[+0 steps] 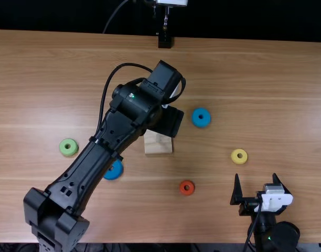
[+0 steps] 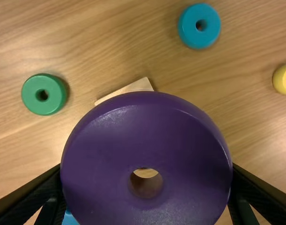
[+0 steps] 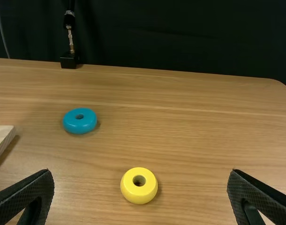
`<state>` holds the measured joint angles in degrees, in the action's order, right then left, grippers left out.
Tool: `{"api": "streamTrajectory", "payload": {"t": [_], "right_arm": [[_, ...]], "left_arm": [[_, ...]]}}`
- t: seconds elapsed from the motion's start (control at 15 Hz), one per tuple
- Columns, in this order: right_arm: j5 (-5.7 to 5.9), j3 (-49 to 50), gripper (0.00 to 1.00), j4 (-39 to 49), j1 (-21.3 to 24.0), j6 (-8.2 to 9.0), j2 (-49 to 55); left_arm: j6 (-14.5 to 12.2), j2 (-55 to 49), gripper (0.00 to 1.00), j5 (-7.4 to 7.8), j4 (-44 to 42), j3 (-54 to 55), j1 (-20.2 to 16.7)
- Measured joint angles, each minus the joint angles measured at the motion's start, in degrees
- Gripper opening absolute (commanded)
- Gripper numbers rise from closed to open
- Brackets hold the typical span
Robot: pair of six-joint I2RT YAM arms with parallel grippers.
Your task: Build the Hanoi tower: stack the rings onto the peg from bottom to top in this color order: purple, dark blue, light blue, dark green, light green, yellow, orange.
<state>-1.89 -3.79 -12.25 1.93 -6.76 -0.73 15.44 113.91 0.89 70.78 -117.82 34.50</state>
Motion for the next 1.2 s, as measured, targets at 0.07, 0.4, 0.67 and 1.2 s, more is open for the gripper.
{"api": "streamTrajectory", "payload": {"t": [0.07, 0.4, 0.67, 1.2], "right_arm": [[-0.02, 0.0, 1.0, 0.0, 0.0, 0.0, 0.0], [-0.04, 0.0, 1.0, 0.0, 0.0, 0.02, 0.0], [-0.04, 0.0, 1.0, 0.0, 0.0, 0.02, 0.0], [-0.04, 0.0, 1.0, 0.0, 0.0, 0.02, 0.0]], "left_arm": [[0.3, 0.0, 0.0, -0.02, 0.0, 0.0, 0.0], [1.3, 0.0, 0.0, -0.02, -0.6, 0.0, 0.0], [1.3, 1.4, 0.0, -0.02, -0.6, 0.0, 0.0], [1.3, 2.1, 1.0, -0.02, 0.1, 1.4, 0.0]]}}
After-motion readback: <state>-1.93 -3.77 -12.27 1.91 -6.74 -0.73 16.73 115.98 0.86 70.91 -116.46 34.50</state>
